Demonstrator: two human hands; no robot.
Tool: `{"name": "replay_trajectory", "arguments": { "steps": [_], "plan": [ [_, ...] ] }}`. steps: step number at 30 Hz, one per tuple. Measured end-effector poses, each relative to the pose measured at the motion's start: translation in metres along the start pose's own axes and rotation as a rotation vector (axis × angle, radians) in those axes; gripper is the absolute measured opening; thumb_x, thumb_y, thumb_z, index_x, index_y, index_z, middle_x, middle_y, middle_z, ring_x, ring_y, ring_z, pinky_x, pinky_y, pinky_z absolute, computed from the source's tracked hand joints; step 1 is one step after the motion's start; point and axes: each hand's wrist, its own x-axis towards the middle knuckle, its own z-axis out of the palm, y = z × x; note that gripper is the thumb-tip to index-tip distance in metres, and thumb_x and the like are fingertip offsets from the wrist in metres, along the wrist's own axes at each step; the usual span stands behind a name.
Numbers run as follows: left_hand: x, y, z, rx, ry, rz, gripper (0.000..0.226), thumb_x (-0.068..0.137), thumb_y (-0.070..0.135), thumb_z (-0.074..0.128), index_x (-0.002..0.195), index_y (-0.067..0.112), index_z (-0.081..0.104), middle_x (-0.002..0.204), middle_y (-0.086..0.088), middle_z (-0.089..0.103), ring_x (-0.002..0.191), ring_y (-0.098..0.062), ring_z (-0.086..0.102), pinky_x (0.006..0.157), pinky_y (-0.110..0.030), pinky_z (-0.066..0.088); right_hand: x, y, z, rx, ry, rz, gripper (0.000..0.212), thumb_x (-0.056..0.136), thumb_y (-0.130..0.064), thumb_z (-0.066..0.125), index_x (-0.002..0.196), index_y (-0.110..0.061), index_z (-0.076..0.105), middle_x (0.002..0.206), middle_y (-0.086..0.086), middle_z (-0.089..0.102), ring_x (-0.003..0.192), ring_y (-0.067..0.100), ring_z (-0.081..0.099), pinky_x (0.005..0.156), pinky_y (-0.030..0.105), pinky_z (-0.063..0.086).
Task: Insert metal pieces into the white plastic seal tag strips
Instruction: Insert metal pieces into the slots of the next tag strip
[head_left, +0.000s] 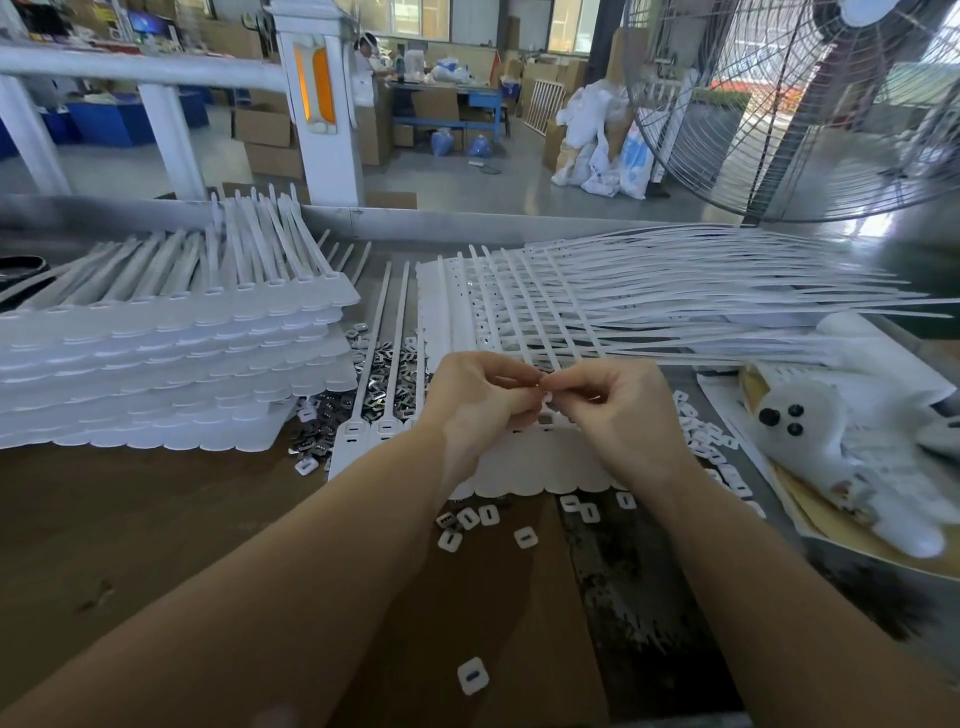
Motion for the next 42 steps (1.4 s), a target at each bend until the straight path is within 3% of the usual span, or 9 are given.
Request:
{"name": "replay_trajectory", "arguments": {
  "steps": [2,8,12,16,20,26,34,38,42],
  "plan": [
    [0.001,-0.002,0.000,0.005,0.021,-0.010,0.016,0.076,-0.006,0.070,0.077,0.010,0.066,0.073,-0.009,0.068,0.066,-0.017,0.066,0.070,-0.027,0.058,0.000,-0.002,0.000,0.044,-0.018,0.037,0.021,0.081,-0.003,0.066,0.083,-0.021,0.075,0.078,-0.009,0.071,0.077,0.003,0.067,0.074,0.019,0.054],
    [0.003,-0.005,0.000,0.101,0.045,0.033,0.013,0.079,0.000,0.069,0.087,0.010,0.066,0.082,-0.010,0.070,0.075,-0.019,0.068,0.075,-0.029,0.057,0.003,0.000,0.001,0.069,-0.012,0.106,0.010,0.078,-0.006,0.072,0.087,-0.011,0.072,0.080,-0.002,0.071,0.076,0.006,0.067,0.075,0.022,0.055],
    [-0.004,-0.008,-0.002,0.554,0.092,0.248,0.011,0.085,0.016,0.065,0.093,0.022,0.068,0.082,0.015,0.064,0.082,-0.004,0.062,0.074,-0.014,0.048,0.007,0.001,-0.001,0.002,-0.058,0.093,0.012,0.082,-0.004,0.067,0.088,-0.012,0.072,0.079,-0.009,0.068,0.071,-0.004,0.063,0.068,0.009,0.050],
    [-0.009,-0.014,-0.005,0.906,0.103,0.333,0.017,0.085,0.034,0.063,0.100,0.028,0.068,0.092,0.013,0.047,0.103,-0.014,0.045,0.091,-0.028,0.035,0.012,0.000,-0.003,-0.073,-0.135,0.067,0.018,0.087,-0.005,0.061,0.085,-0.018,0.072,0.081,-0.011,0.066,0.071,-0.006,0.061,0.064,0.004,0.045],
    [-0.009,-0.017,-0.009,0.912,0.087,0.292,0.021,0.085,0.040,0.062,0.102,0.030,0.067,0.095,0.011,0.045,0.109,-0.017,0.042,0.098,-0.034,0.032,0.016,-0.002,-0.005,-0.199,-0.237,0.043,0.017,0.088,-0.006,0.061,0.087,-0.020,0.072,0.088,-0.008,0.065,0.084,0.002,0.061,0.075,0.010,0.047],
    [-0.008,-0.019,-0.010,0.895,0.084,0.290,0.020,0.084,0.039,0.063,0.101,0.030,0.067,0.093,0.013,0.044,0.108,-0.016,0.041,0.097,-0.034,0.033,0.019,-0.004,-0.006,-0.268,-0.357,0.064,0.020,0.085,-0.004,0.063,0.087,-0.024,0.064,0.084,-0.006,0.067,0.083,0.005,0.063,0.076,0.016,0.048],
    [-0.006,-0.022,-0.012,0.894,0.074,0.312,0.018,0.083,0.040,0.063,0.098,0.031,0.066,0.093,0.013,0.046,0.102,-0.013,0.040,0.092,-0.030,0.033,0.020,-0.009,-0.004,-0.350,-0.321,0.004,0.025,0.079,-0.001,0.068,0.079,-0.025,0.062,0.071,-0.013,0.063,0.071,-0.002,0.061,0.071,0.016,0.048],
    [-0.005,-0.023,-0.011,0.891,0.078,0.312,0.018,0.083,0.040,0.063,0.098,0.030,0.066,0.094,0.013,0.046,0.105,-0.014,0.040,0.092,-0.030,0.032,0.022,-0.012,-0.004,-0.386,-0.334,-0.032,0.025,0.076,0.000,0.070,0.074,-0.024,0.063,0.063,-0.015,0.060,0.061,-0.006,0.057,0.060,0.006,0.043],
    [-0.005,-0.023,-0.012,0.894,0.076,0.319,0.021,0.083,0.042,0.064,0.100,0.030,0.067,0.094,0.013,0.046,0.106,-0.014,0.040,0.092,-0.030,0.033,0.022,-0.014,-0.005,-0.439,-0.377,-0.059,0.020,0.082,-0.001,0.065,0.085,-0.021,0.071,0.073,-0.011,0.063,0.071,0.002,0.061,0.069,0.014,0.048]
  ]
}}
